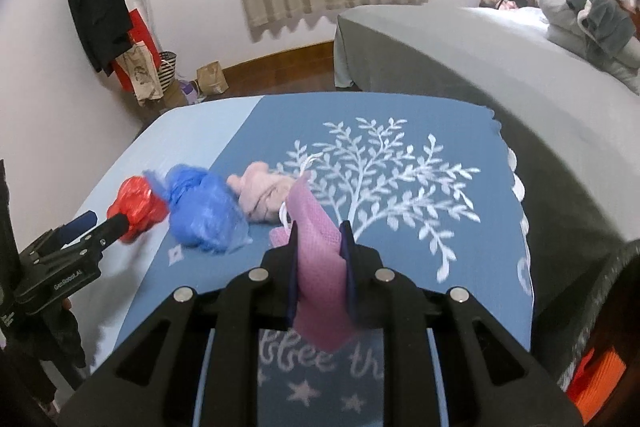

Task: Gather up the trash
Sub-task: 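Grasp the red plastic bag with the left gripper while the right holds the pink mask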

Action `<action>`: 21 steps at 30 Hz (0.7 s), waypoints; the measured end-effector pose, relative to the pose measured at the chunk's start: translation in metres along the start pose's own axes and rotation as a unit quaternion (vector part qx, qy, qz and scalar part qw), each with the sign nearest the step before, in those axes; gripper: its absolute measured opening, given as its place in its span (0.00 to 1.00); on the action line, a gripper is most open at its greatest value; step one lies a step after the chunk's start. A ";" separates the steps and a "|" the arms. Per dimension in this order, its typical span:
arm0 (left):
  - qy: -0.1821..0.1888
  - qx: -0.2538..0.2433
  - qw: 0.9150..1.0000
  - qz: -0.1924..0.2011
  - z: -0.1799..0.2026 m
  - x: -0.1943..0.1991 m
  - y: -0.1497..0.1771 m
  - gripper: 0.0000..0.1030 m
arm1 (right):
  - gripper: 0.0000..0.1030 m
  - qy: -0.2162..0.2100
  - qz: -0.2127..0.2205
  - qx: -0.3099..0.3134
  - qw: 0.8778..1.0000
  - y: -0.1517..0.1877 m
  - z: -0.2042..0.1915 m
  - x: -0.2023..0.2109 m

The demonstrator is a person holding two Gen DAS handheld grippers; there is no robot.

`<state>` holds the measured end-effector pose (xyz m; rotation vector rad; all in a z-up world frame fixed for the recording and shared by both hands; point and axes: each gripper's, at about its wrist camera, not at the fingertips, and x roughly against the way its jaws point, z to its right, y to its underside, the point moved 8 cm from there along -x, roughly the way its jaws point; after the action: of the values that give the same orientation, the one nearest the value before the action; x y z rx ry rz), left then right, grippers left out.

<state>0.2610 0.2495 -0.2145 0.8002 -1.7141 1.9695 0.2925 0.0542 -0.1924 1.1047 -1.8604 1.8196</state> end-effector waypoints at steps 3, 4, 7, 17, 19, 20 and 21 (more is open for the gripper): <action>0.009 0.011 1.000 -0.011 -0.004 -0.010 -0.003 0.75 | 0.17 0.002 -0.001 0.001 1.000 -0.003 0.000 -0.006; 0.013 0.014 1.000 -0.016 -0.004 -0.014 -0.004 0.74 | 0.17 0.002 -0.002 0.001 1.000 -0.003 0.000 -0.008; 0.022 0.013 0.999 -0.031 -0.001 -0.023 -0.003 0.66 | 0.17 0.002 -0.007 0.001 1.000 0.000 0.000 -0.011; 0.023 0.009 0.999 -0.019 0.003 -0.019 -0.005 0.36 | 0.17 -0.001 -0.015 -0.003 1.000 0.009 0.000 -0.010; 0.020 0.013 1.000 -0.013 0.003 -0.015 -0.006 0.34 | 0.17 -0.002 -0.013 -0.003 1.000 0.010 0.000 -0.006; 0.018 0.016 1.000 -0.010 0.002 -0.011 -0.006 0.33 | 0.17 -0.003 -0.013 -0.003 1.000 0.011 -0.001 -0.004; 0.017 0.018 1.000 -0.007 0.002 -0.008 -0.007 0.31 | 0.17 -0.003 -0.013 -0.004 1.000 0.011 0.000 -0.002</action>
<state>0.2723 0.2489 -0.2145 0.7847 -1.6534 1.9976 0.2859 0.0540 -0.2019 1.1277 -1.8467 1.7957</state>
